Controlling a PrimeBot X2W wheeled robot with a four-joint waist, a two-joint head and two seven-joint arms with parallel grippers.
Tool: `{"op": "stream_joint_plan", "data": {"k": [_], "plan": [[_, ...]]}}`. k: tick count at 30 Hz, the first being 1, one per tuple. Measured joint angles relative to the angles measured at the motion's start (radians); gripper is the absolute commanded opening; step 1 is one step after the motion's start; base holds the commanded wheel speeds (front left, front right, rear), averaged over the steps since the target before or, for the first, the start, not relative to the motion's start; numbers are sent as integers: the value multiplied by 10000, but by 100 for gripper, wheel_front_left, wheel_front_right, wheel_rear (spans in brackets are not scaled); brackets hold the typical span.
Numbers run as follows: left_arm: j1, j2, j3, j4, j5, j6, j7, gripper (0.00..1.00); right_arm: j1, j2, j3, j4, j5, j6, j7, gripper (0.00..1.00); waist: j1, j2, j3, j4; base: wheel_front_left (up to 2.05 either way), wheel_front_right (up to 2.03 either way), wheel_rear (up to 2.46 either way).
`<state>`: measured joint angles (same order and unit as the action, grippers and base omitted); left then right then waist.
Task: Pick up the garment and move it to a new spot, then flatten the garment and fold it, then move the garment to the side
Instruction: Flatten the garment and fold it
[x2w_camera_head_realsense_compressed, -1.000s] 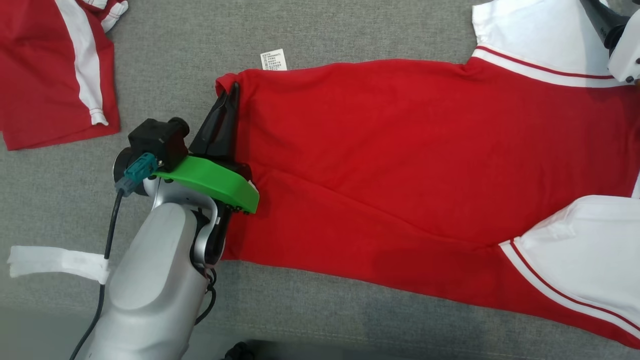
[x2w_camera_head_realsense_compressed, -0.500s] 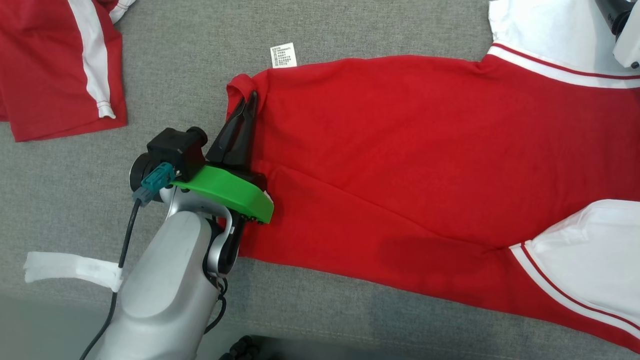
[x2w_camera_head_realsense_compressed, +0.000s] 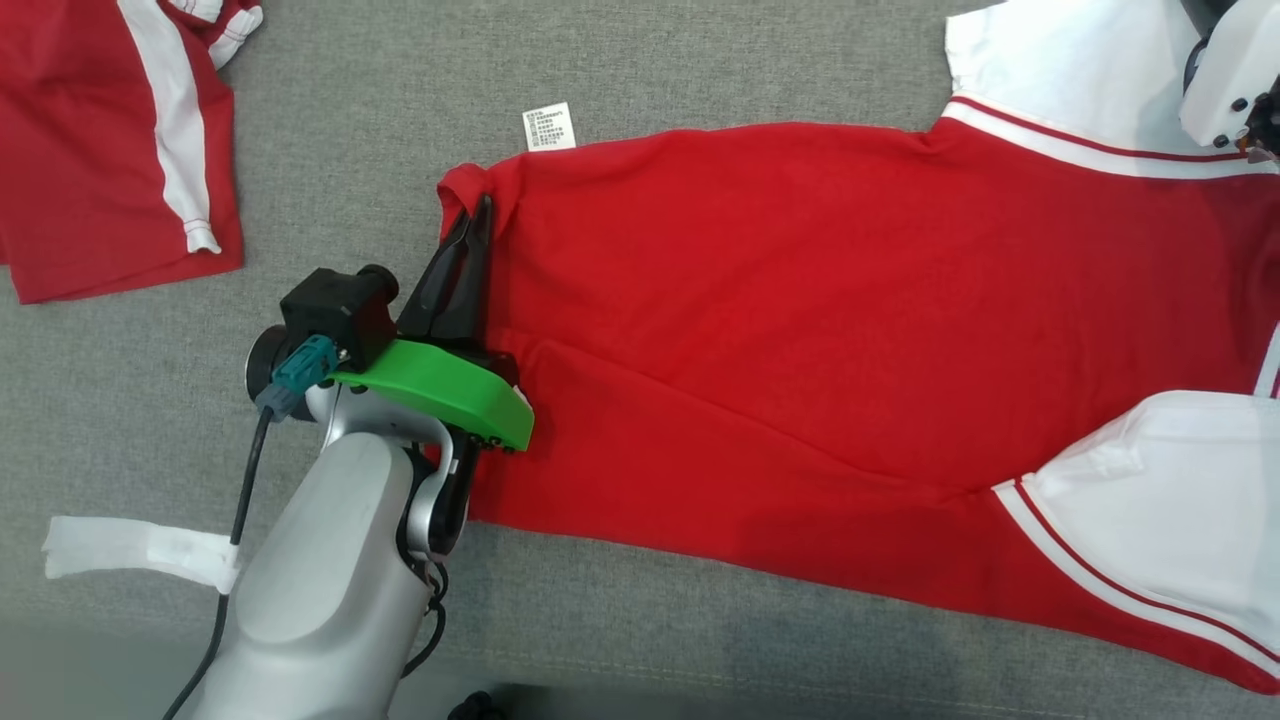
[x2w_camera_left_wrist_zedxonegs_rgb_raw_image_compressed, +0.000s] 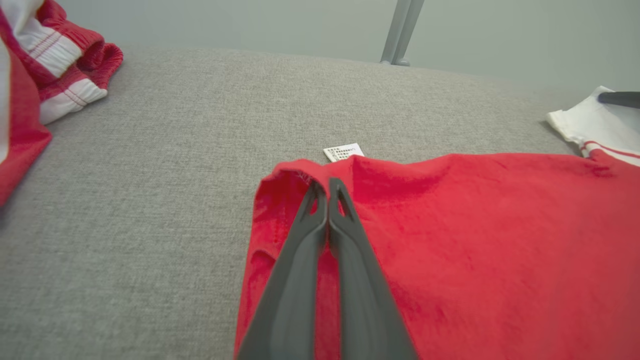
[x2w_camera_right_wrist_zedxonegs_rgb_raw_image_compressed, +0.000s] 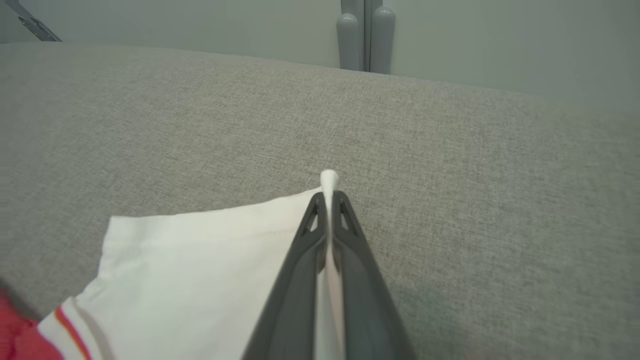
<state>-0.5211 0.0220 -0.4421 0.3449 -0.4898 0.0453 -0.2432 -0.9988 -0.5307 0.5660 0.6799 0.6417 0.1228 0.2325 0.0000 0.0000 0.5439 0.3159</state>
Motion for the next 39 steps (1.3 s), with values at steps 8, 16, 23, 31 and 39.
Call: {"op": "stream_joint_plan", "data": {"k": [8,16,23,31,39], "plan": [[112,0,688,339,-959,0,48,0,150,380,539,-437,165,2,-1195,0,0,0,-420,-454,0,0,0],[128,278,1208,545,-1337,-10,184,0,991,552,1014,-1302,483,4,-2437,0,0,0,-842,-889,0,0,0],[589,560,1436,571,-1513,-38,196,0,2111,435,1034,-2010,997,4,-3762,0,0,0,-1349,-1318,0,0,0],[1570,685,1710,132,-1766,-67,150,0,3555,209,1106,-2957,1189,4,-4834,0,0,0,-1941,-1690,0,0,0],[2807,834,2144,-529,-2033,69,123,0,4871,-282,938,-4033,1250,4,-4872,0,-1,0,-2501,-1907,0,0,0]]}}
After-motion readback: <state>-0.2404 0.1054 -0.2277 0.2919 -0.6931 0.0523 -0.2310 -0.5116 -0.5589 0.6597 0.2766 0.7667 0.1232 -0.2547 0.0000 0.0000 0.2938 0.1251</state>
